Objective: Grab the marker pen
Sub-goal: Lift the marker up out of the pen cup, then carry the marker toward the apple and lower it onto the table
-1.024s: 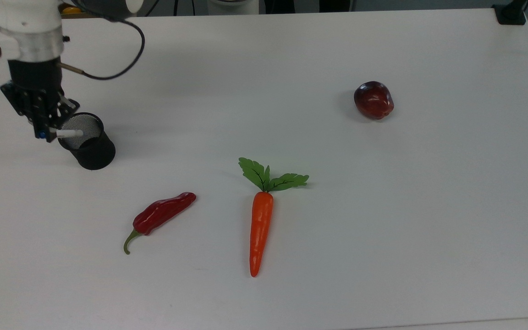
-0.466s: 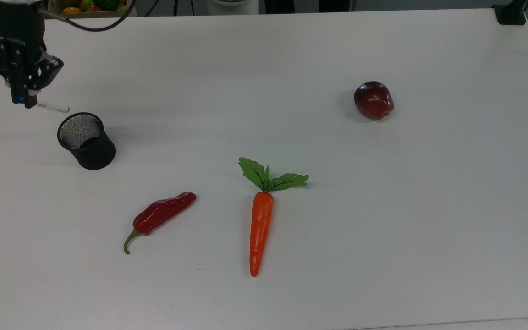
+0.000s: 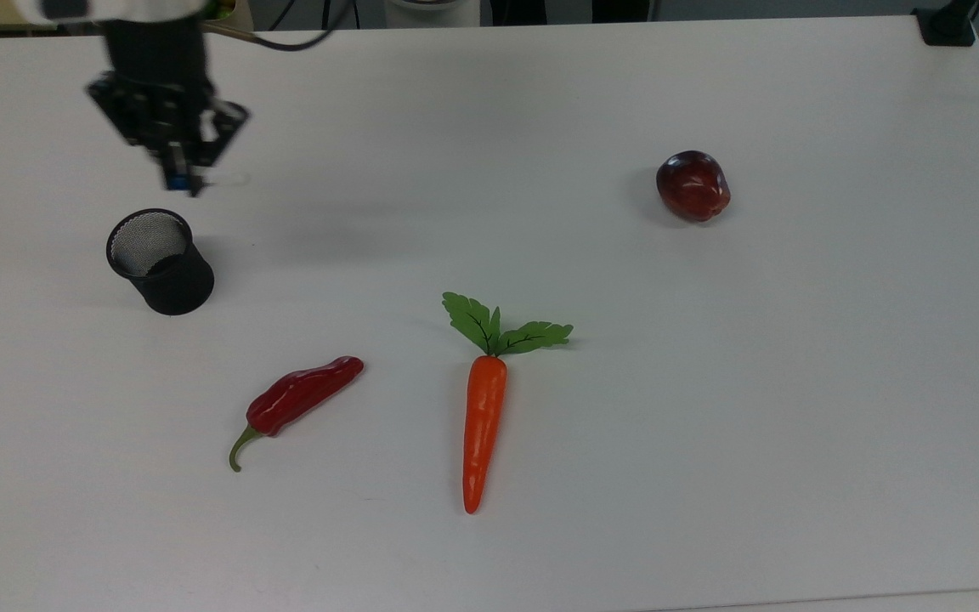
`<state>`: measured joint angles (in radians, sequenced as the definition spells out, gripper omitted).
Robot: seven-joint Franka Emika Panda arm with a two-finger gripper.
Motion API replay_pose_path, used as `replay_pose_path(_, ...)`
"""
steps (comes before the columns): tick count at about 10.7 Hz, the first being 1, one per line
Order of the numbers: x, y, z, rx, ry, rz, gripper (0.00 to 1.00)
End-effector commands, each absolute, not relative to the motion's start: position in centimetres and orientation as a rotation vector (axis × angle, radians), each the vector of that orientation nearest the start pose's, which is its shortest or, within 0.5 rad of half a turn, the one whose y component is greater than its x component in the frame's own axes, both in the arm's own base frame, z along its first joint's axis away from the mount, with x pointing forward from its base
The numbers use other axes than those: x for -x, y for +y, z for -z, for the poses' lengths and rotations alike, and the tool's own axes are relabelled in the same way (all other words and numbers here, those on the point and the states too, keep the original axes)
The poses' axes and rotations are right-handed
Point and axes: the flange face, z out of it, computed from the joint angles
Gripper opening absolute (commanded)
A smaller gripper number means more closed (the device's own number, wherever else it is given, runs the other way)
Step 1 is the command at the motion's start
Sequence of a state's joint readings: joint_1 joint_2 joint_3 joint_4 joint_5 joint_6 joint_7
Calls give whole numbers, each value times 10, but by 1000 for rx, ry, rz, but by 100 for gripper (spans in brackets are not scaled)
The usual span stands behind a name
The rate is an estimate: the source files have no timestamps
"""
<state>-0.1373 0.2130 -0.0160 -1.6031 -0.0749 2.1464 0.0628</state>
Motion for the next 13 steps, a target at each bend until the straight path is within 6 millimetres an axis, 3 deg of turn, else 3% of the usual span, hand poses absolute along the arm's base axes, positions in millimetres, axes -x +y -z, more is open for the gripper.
replay_pose_path(1, -635, -25, -526, 3183, 147, 275, 14)
replay_pose_path(4, -627, 47, -501, 3164, -11, 76, 14)
replay_pose_path(6, -621, 75, -470, 3156, -71, -70, 14)
replay_pose_path(10, -634, 88, -392, 3152, -13, -247, 14)
replay_pose_path(13, -645, 88, -360, 3154, -6, -225, 14)
